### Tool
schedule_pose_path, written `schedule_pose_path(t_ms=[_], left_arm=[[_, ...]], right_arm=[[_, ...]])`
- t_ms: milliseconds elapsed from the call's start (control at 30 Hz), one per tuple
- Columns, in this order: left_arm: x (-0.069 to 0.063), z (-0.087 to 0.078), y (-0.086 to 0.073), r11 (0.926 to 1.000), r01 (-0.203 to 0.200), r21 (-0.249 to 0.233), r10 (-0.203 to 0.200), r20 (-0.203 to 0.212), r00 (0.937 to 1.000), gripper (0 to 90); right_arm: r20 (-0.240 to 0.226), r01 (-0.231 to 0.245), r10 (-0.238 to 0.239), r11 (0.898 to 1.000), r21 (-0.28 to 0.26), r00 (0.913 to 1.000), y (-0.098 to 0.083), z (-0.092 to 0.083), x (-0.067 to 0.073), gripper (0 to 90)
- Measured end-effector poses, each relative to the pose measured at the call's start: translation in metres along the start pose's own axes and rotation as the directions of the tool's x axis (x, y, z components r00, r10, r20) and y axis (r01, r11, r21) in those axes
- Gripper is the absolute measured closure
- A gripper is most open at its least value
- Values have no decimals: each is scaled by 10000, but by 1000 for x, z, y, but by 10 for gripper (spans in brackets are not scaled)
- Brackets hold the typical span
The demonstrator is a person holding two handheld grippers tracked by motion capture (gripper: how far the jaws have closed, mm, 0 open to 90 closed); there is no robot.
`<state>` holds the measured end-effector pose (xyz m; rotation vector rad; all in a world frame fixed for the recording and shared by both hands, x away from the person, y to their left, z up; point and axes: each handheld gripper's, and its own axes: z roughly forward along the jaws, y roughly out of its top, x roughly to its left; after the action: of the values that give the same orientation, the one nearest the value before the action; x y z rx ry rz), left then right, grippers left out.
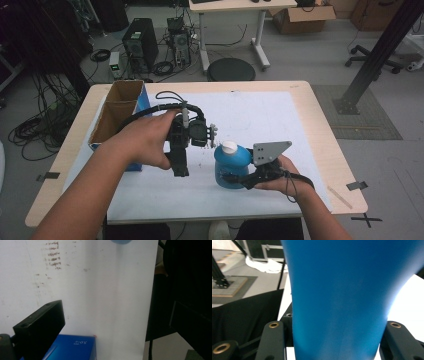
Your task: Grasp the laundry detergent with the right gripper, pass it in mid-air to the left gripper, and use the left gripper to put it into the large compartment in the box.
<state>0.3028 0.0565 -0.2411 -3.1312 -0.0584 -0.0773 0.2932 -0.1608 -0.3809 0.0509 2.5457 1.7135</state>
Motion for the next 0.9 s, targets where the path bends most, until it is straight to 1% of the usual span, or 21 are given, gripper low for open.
schedule_pose_path(t_ms=[133, 267, 633, 900], left_arm=[[0, 1, 3, 9999, -85, -84, 86, 34, 10000, 3], [-1, 1, 6, 9998, -187, -118, 188, 73, 9998, 4], [1, 2, 10, 9996, -257, -110, 259, 144, 9996, 4], [1, 3, 13, 9995, -283, -110, 285, 188, 9994, 4]], right_arm=[[-253, 28, -33, 9998, -220, 9997, 0, 5, 0, 454], [-530, -14, 2, 9998, -218, 9986, -1, 10, -2, 453], [-703, -99, 68, 9990, -433, 9975, -1, 26, -10, 452], [-710, -165, 122, 9980, -611, 9974, 1, 38, -15, 452]])
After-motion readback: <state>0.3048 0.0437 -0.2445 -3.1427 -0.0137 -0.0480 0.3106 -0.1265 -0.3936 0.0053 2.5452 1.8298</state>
